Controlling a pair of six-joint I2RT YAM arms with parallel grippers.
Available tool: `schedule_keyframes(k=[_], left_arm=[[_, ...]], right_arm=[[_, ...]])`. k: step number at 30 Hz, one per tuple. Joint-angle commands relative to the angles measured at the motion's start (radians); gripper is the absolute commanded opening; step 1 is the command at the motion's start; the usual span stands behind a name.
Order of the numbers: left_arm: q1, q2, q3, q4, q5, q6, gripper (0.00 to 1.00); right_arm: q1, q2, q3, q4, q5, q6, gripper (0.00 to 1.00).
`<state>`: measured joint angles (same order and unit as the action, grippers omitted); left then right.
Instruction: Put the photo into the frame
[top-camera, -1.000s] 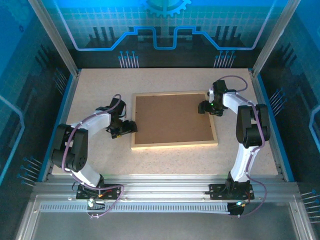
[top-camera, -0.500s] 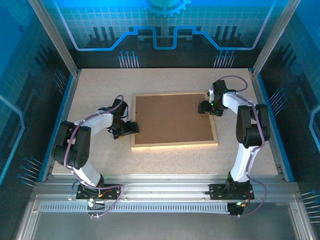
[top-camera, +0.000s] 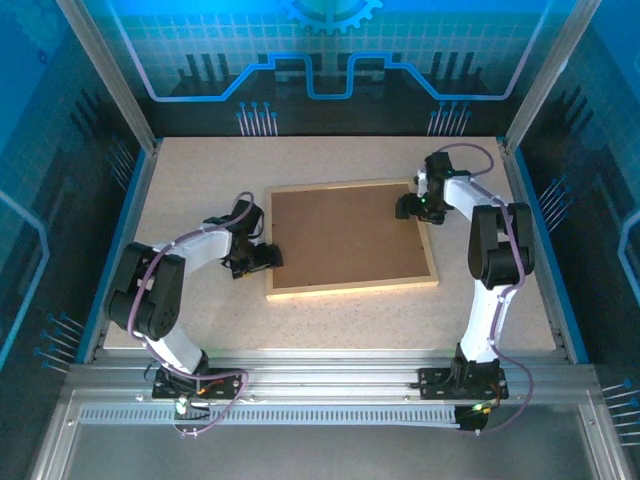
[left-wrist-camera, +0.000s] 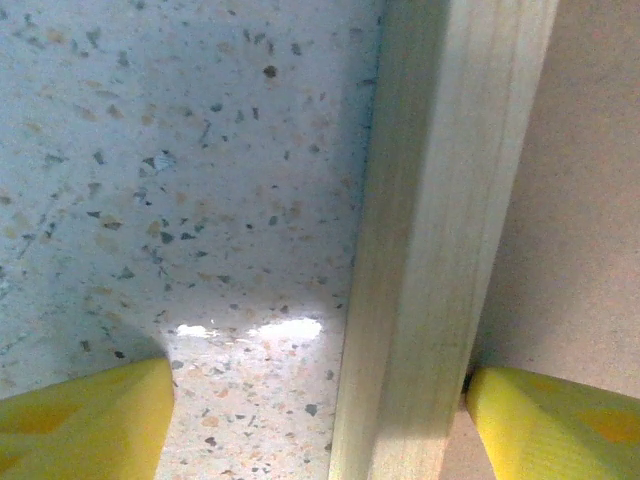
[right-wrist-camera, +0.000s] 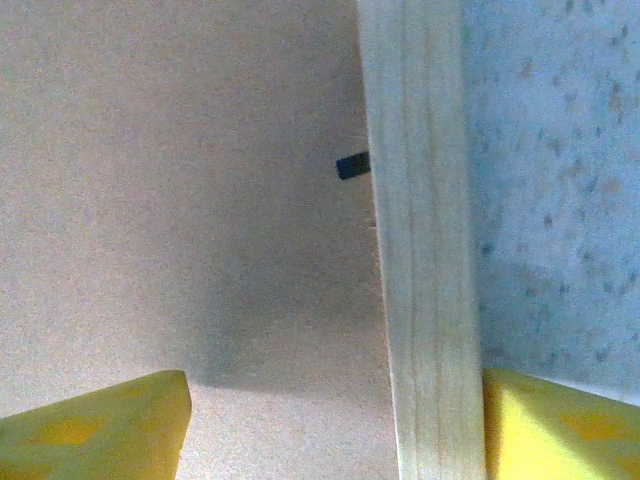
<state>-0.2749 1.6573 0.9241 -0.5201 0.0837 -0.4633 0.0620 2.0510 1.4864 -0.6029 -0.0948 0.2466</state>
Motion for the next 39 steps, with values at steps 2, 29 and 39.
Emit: schedule_keyframes(k=[2,29,39], left_arm=[[-0.082,0.004,-0.055,-0.035,0.084,-0.051,0.8],[0.069,0.533,1.049,-0.073,0.025,0.256,0.99],[0.1,0.72,1.186,-0.132,0.127,0.301,0.99]], right_arm=[[0.023,0.06,0.109,0.041,-0.157,0.026,0.74],[0.001,-0.432,-0.352,0.044,0.015,0.214,0.96],[0.21,-0.614,-0.675,0.128,0.063,0.462,0.95]])
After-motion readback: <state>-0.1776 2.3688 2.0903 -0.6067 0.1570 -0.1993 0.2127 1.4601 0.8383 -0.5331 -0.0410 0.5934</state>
